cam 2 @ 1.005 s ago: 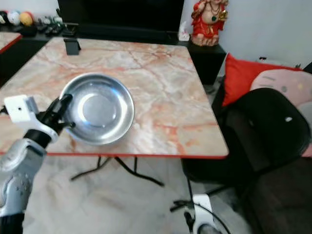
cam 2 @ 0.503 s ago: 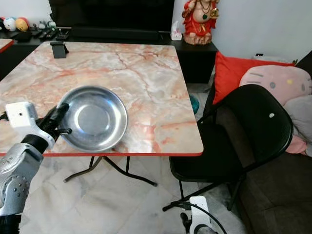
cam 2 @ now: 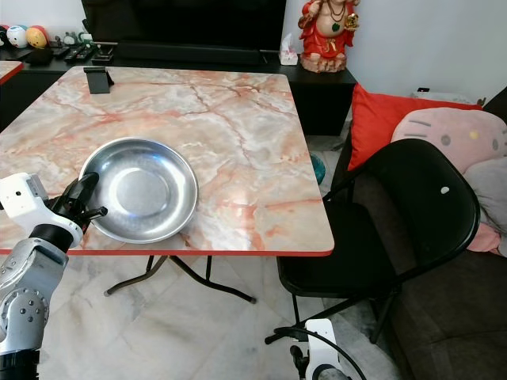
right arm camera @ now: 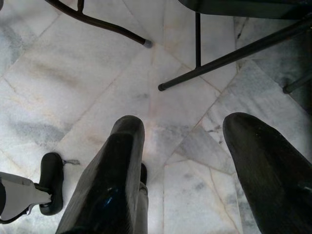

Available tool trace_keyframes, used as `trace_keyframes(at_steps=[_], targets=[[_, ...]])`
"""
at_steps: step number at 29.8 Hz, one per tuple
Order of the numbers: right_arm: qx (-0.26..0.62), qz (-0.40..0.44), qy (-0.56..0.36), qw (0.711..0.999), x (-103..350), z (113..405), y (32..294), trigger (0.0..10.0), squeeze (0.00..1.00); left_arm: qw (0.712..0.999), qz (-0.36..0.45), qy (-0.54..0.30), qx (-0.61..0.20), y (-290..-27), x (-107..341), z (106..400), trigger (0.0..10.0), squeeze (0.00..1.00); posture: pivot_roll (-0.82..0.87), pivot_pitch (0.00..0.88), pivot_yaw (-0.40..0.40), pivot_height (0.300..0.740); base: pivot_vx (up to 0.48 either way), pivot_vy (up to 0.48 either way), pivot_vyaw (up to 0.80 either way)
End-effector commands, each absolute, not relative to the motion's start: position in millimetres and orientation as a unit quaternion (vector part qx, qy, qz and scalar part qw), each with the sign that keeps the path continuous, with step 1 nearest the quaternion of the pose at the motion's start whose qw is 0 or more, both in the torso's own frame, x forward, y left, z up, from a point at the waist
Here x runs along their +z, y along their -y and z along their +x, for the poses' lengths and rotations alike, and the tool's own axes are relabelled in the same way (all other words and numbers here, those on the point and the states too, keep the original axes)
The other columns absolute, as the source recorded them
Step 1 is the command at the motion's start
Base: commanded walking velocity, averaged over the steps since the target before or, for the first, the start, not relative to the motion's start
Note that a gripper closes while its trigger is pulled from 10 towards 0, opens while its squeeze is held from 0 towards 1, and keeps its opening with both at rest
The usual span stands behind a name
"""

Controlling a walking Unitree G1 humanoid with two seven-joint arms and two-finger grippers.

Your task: Setting the table

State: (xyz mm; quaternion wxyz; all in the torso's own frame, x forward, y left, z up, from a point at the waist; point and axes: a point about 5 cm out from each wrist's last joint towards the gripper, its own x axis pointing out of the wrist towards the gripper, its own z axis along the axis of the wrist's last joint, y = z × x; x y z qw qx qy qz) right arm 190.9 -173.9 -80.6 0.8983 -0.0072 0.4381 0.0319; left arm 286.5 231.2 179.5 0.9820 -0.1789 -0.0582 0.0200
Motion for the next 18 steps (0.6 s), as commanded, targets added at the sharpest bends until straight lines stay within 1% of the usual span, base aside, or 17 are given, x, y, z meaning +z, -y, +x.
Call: trace_keyframes(at_steps=[1, 9, 17, 18], targets=[[0.028, -0.004, -0.436, 0.9, -79.8, 192.3, 174.5, 10.0, 0.0, 0.979, -0.185, 0.078, 0.019, -230.7, 188.5, 289.1, 10.0, 0.0, -0.01, 0.0, -0.061, 0.719, 0.27, 0.0, 0.0], [0.028, -0.005, -0.436, 0.899, -79.8, 192.3, 174.7, 10.0, 0.0, 0.979, -0.186, 0.083, 0.02, -230.8, 192.6, 291.1, 10.0, 0.0, -0.01, 0.0, -0.061, 0.719, 0.283, 0.0, 0.0], [0.029, -0.005, -0.436, 0.899, -79.6, 192.7, 174.9, 10.0, 0.0, 0.982, -0.167, 0.083, 0.01, -235.8, 198.4, 292.2, 10.0, 0.0, -0.01, 0.0, -0.062, 0.719, 0.297, 0.0, 0.0], [0.029, -0.005, -0.436, 0.899, -79.5, 192.8, 175.1, 10.0, 0.0, 0.983, -0.165, 0.081, 0.006, -236.1, 198.8, 292.8, 10.0, 0.0, -0.01, 0.0, -0.064, 0.719, 0.0, 0.0, 0.0]])
